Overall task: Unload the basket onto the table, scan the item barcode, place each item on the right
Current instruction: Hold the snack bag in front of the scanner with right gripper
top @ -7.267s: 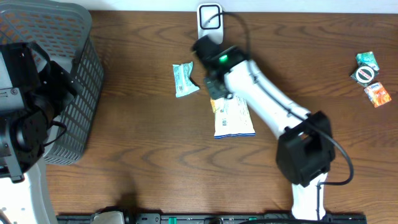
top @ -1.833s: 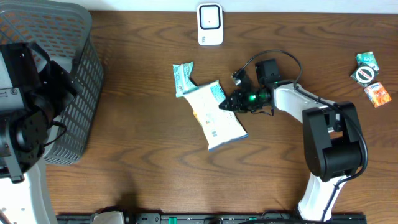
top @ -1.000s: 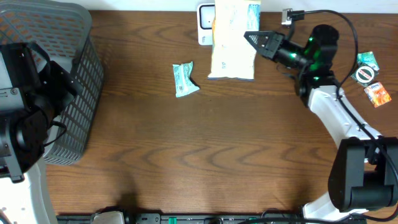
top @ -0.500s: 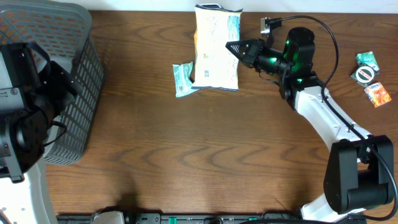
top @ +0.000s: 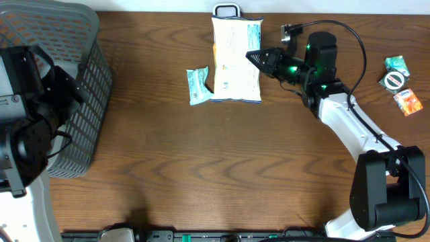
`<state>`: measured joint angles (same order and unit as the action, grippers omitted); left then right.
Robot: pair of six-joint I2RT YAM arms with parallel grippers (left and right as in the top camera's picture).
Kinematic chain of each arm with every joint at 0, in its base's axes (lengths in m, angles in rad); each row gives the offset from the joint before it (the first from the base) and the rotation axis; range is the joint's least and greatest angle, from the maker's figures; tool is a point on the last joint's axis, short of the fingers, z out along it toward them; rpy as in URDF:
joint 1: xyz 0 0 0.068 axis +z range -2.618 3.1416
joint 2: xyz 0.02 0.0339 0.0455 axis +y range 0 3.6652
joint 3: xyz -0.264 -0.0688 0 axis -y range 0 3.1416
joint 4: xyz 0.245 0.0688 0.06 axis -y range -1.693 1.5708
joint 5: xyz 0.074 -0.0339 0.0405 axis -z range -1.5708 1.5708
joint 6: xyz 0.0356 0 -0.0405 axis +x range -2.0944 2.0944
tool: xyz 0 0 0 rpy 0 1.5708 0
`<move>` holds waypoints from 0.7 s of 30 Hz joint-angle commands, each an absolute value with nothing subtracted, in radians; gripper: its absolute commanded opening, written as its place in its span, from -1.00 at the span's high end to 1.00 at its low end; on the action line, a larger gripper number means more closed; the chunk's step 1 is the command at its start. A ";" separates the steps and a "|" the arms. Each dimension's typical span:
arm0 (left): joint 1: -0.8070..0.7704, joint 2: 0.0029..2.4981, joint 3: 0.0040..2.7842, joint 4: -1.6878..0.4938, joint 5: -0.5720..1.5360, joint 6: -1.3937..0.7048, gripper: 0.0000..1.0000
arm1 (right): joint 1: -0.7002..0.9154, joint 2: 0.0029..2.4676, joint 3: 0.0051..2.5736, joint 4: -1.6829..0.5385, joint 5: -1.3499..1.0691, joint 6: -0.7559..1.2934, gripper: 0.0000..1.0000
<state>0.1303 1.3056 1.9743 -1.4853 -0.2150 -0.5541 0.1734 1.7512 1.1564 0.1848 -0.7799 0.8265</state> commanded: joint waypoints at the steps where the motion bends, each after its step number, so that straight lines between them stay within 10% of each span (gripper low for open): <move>1: 0.135 1.306 1.982 -1.488 -0.218 -0.563 -0.96 | 0.172 1.723 1.165 0.184 -0.735 0.701 0.97; 8: 0.135 1.306 1.982 -1.488 -0.218 -0.563 -0.96 | 0.176 1.710 1.200 0.070 -0.563 0.577 0.97; 21: 0.135 1.306 1.982 -1.488 -0.218 -0.563 -0.95 | 0.429 1.714 1.437 -0.512 0.496 0.102 0.97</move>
<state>0.1303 1.3056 1.9743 -1.4853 -0.2150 -0.5541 0.3733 1.7378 1.4155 -0.4892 0.1181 0.2455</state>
